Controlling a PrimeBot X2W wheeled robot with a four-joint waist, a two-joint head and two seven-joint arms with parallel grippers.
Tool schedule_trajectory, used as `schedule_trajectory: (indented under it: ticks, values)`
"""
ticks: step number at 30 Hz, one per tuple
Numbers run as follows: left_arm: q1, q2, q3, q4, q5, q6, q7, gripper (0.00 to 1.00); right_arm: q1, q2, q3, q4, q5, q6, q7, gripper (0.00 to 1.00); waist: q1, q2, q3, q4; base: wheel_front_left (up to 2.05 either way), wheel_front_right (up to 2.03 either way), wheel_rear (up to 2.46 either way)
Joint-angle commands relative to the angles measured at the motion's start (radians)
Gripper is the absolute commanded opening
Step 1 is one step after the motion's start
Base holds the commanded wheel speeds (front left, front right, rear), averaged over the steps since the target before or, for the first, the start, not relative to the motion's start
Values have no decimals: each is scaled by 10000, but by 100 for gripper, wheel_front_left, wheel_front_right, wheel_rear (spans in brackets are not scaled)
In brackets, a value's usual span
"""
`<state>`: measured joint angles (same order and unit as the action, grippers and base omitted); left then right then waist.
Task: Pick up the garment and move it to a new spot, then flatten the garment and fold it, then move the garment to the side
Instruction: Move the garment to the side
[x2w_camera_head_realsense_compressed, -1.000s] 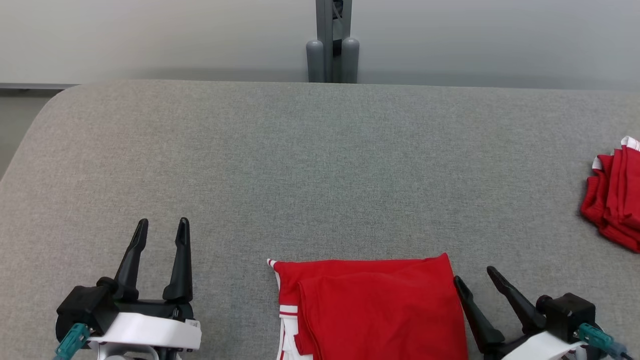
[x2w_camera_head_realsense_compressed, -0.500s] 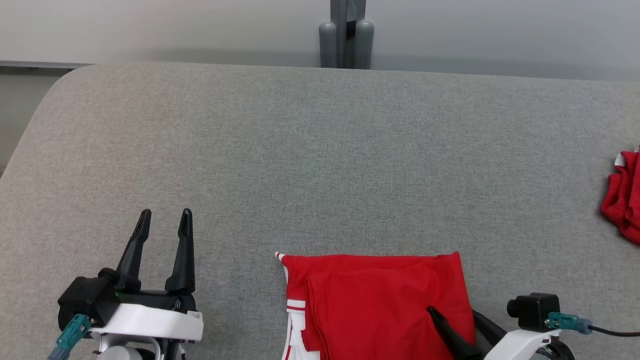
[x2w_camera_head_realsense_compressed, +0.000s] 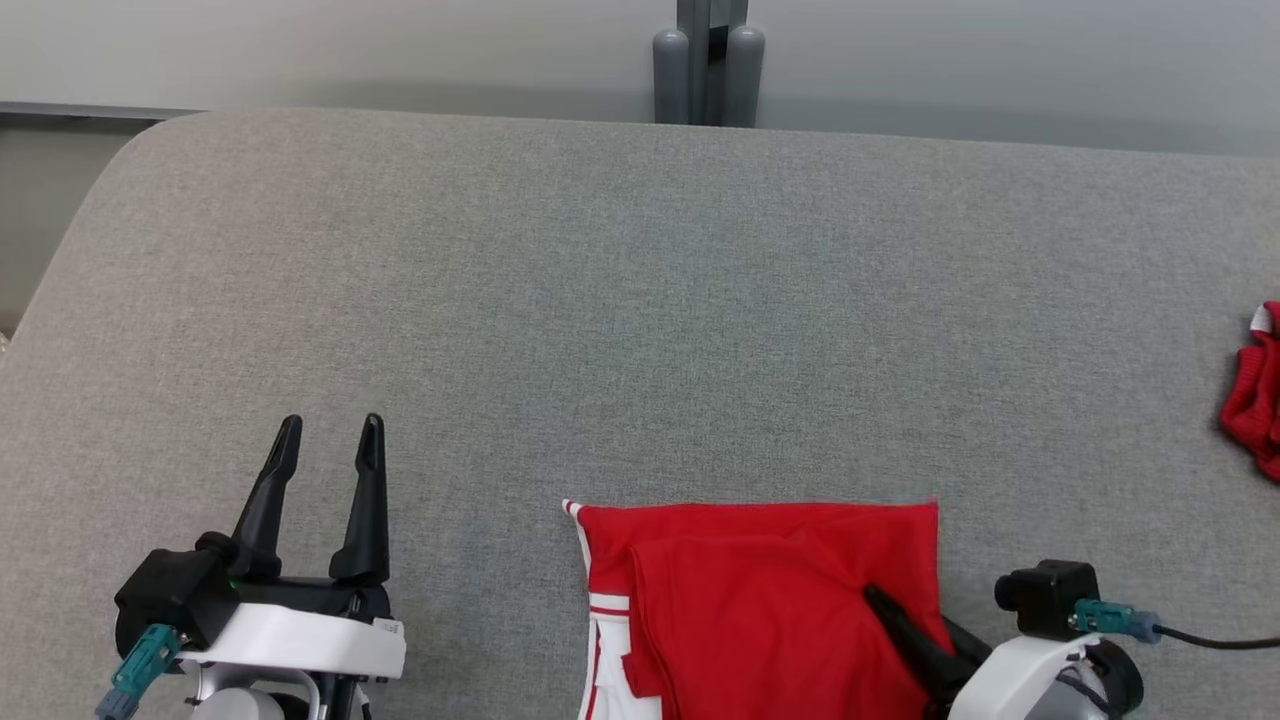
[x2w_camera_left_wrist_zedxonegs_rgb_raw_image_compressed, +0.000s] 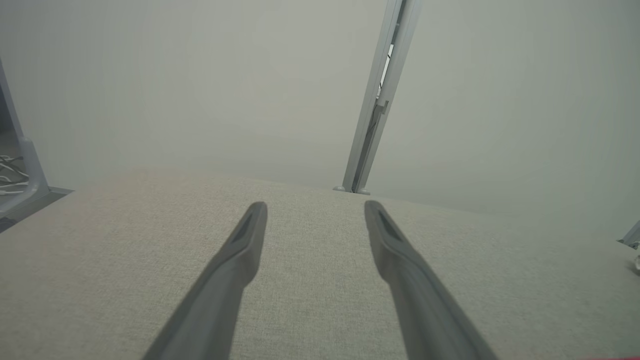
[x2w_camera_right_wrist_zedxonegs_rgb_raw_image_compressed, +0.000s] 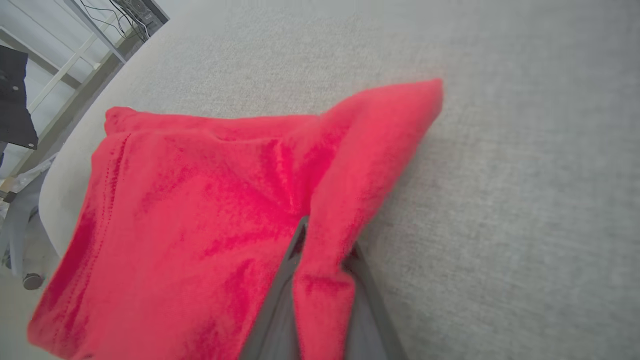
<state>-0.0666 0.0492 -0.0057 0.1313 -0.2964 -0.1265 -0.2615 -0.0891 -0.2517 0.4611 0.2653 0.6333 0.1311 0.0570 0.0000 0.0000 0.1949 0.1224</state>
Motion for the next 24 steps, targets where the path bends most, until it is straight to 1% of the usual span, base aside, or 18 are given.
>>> schedule_trajectory:
  ticks: [1, 6, 7, 8, 9, 10, 13, 15, 18, 24]
  values:
    - [-108, 37, 46, -11, 18, -33, -42, 100, -272, -258, -58, 47, -216, -9, -145, 0, 0, 0, -16, -85, 0, 0, 0]
    - [-101, 36, -23, -67, 316, -40, -42, 100, -805, -877, -89, -23, -792, -9, -13, 0, 0, 0, 30, -421, 0, 0, 0]
    - [-101, 36, -23, -67, 316, -40, -42, 100, -805, -877, -89, -23, -792, -9, -13, 0, 0, 0, 30, -421, 0, 0, 0]
    - [-121, 33, -83, -78, 362, -42, -42, 100, -919, -1029, -122, -58, -920, -9, 47, 0, 0, 0, 65, -505, 0, 0, 0]
    - [-187, 36, -218, -117, 419, -45, -42, 100, -1157, -1388, -218, -146, -1203, -9, 207, 0, 0, 0, 172, -690, 0, 0, 0]
    - [-187, 36, -218, -117, 419, -45, -42, 100, -1157, -1388, -218, -146, -1203, -9, 207, 0, 0, 0, 172, -690, 0, 0, 0]
    - [-309, 37, -455, -171, 482, -49, -42, 100, -1443, -1963, -571, -237, -1592, -9, 479, 0, 0, 0, 407, -984, 0, 0, 0]
    - [-396, 34, -609, -198, 473, -40, -42, 100, -1564, -2259, -1045, -264, -1781, -9, 634, 0, 0, 0, 589, -1161, 0, 0, 0]
    - [-564, 41, -765, -247, 422, -34, -42, 100, -1726, -2623, -2034, -193, -2075, -9, 800, 0, 0, 0, 917, -1417, 0, 0, 0]
    - [-905, 37, -1040, -216, 495, -38, -44, 100, -2067, -2774, -4076, -228, -2828, -9, 996, 0, 0, 0, 1585, -1822, 0, 0, 0]
